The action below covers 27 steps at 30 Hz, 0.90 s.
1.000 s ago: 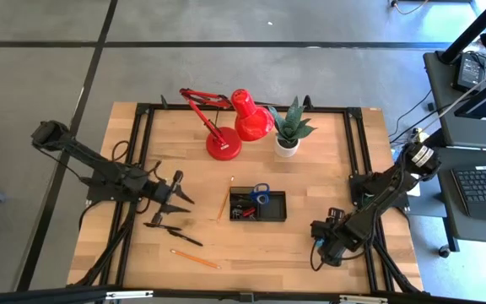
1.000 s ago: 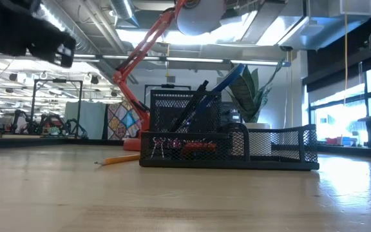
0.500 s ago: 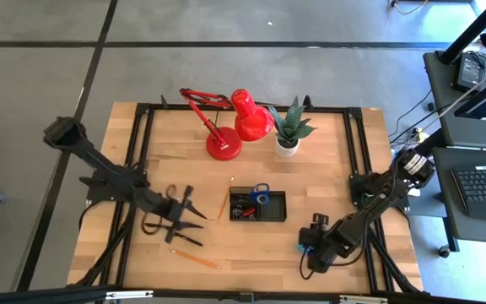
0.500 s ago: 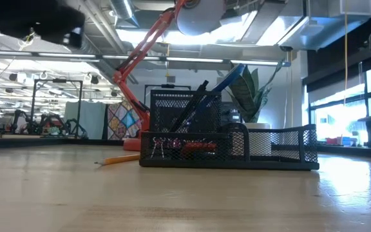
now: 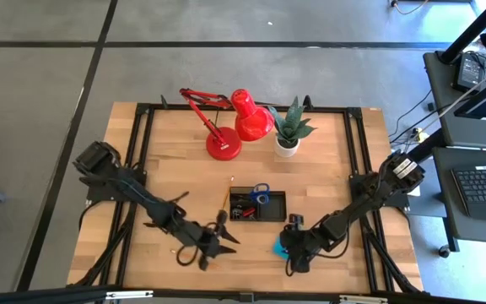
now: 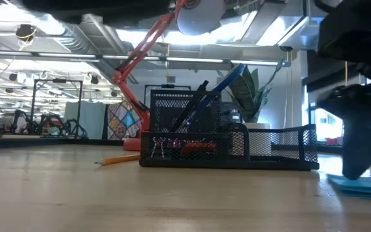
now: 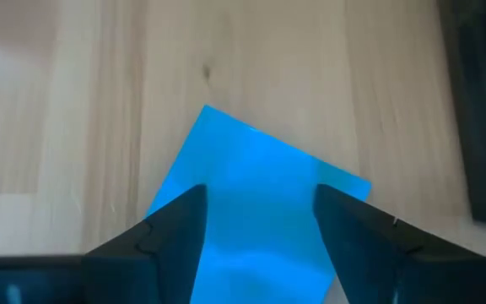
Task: Pick and place office supplies into organizer
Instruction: Put the sticky notes into the black desk organizer
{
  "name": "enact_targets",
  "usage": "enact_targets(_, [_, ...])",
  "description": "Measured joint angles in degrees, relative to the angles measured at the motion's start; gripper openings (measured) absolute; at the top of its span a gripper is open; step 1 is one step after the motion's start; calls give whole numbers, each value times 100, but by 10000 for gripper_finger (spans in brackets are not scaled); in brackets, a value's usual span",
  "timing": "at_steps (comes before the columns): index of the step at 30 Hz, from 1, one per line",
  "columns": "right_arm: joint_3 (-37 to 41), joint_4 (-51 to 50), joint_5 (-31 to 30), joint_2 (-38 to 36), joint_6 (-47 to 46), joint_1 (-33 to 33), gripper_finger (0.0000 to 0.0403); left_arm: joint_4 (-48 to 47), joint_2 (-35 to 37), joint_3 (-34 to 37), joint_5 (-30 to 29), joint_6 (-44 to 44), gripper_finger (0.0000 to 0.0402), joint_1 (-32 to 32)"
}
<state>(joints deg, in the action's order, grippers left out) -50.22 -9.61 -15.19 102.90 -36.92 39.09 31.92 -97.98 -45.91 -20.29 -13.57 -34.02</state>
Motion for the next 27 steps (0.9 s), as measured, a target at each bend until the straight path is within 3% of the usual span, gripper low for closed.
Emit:
enact_targets(6, [18,464,59,24,743,-244,225,-979,-553,-863,-179,-127,124,4])
enact_targets(12, [22,803,35,40,1041,-466,225,-1692,-1066,-1535,-328,-207,96,97])
enact_targets(21, [-13,1558,-134,614,1052,-583,225,-1719,-1362,-1703,-393,-284,80,341])
enact_targets(27, [-29,1659,-81,548,1203,-577,225,-1641,-1361,-1703,-291,-288,81,337])
